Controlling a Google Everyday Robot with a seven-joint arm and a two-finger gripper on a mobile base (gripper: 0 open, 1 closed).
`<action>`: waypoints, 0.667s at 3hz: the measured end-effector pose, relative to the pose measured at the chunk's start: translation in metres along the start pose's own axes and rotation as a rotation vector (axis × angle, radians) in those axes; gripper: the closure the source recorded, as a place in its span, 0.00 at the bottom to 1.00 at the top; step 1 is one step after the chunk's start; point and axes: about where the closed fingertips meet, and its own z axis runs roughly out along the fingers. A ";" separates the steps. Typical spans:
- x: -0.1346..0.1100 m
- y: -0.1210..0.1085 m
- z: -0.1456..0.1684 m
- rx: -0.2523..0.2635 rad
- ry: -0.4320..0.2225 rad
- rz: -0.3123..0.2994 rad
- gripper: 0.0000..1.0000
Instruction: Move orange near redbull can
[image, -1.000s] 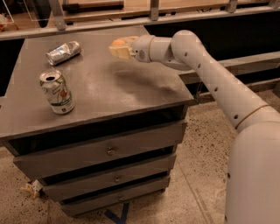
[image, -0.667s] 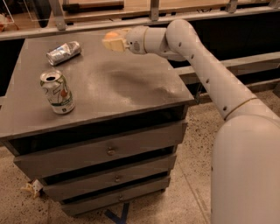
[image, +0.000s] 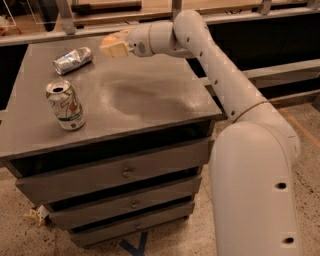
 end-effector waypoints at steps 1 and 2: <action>0.003 0.011 0.019 -0.032 0.031 -0.026 1.00; 0.003 0.018 0.031 0.004 0.087 -0.071 1.00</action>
Offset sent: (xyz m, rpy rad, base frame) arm -0.0080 0.0515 -0.0231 -0.1986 -0.1085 -0.1162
